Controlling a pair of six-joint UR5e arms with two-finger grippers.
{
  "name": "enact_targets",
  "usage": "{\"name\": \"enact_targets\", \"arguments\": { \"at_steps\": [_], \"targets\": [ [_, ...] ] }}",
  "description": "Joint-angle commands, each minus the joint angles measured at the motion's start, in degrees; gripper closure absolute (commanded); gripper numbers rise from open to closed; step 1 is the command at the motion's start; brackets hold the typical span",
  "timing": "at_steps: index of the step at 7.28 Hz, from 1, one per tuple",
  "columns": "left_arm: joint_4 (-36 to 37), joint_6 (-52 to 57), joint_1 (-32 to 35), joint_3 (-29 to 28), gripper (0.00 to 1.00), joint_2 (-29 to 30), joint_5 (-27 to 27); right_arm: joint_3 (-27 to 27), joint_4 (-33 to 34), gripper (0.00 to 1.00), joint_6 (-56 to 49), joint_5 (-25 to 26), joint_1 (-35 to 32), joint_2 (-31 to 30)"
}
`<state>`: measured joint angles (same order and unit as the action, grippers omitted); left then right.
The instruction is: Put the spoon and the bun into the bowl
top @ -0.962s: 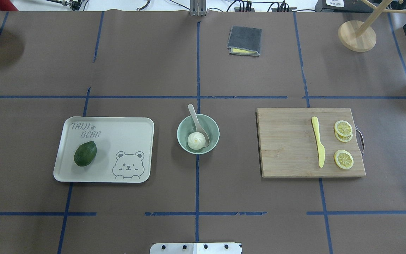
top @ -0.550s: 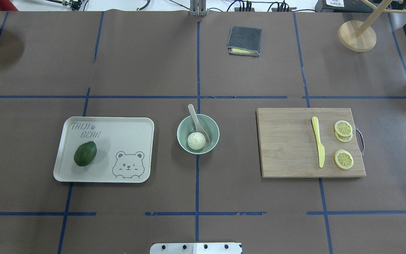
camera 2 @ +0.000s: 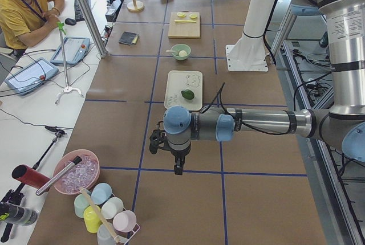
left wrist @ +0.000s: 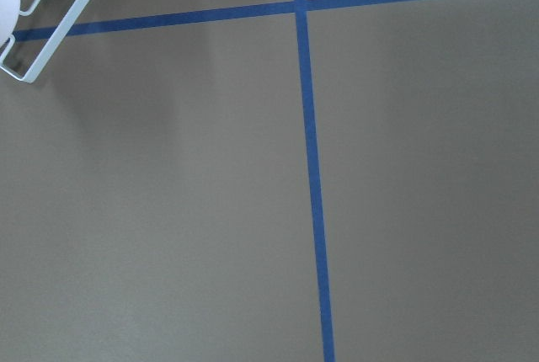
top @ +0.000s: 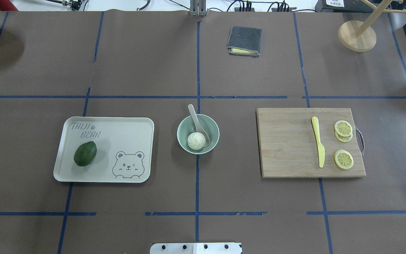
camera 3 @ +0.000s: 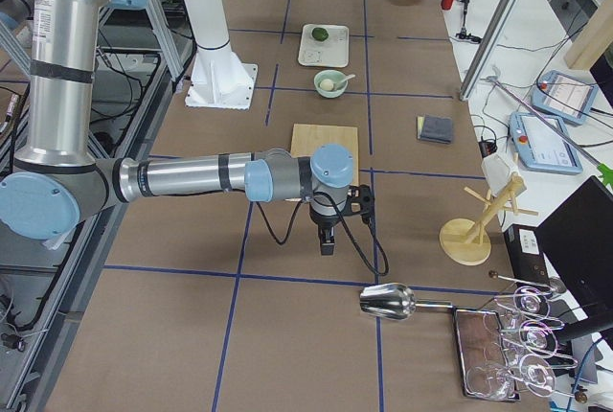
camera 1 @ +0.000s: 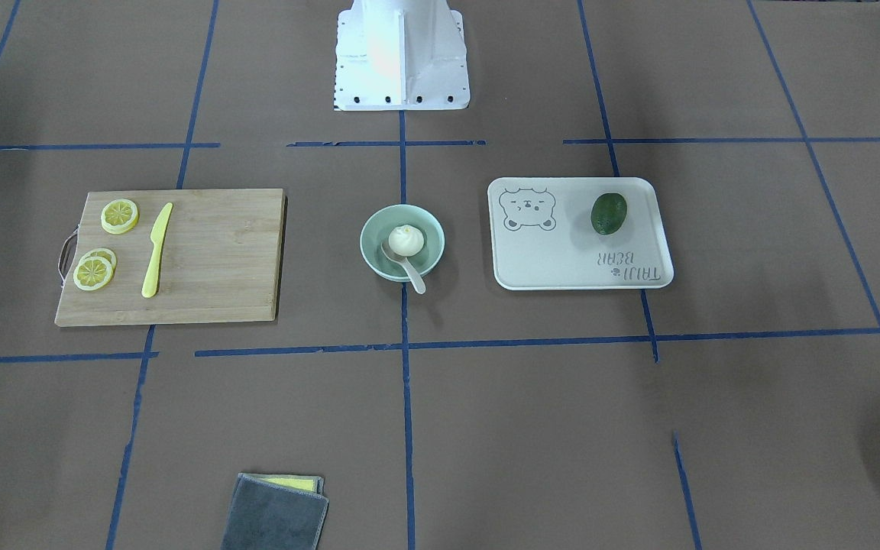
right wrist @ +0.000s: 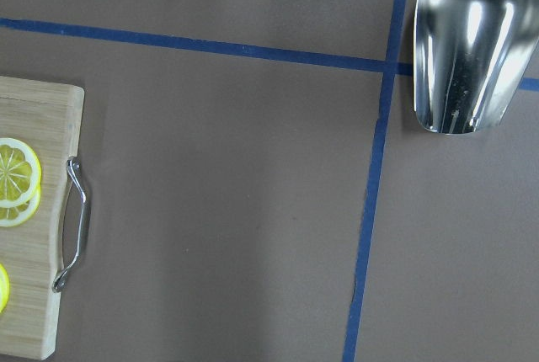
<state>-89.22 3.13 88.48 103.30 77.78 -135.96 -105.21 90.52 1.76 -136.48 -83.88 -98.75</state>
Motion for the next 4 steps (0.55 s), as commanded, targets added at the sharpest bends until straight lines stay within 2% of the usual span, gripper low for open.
{"name": "enact_targets", "arguments": {
  "at_steps": [1, 4],
  "targets": [
    [-0.08, -2.33, -0.06, 0.15, 0.0, 0.0, -0.09, 0.0, 0.0, 0.0, 0.0, 0.33, 0.03, 0.14],
    [0.01, -2.08, -0.06, 0.23, 0.0, 0.0, -0.18, -0.26, 0.0, 0.0, 0.0, 0.33, 0.03, -0.04]
  ]
}}
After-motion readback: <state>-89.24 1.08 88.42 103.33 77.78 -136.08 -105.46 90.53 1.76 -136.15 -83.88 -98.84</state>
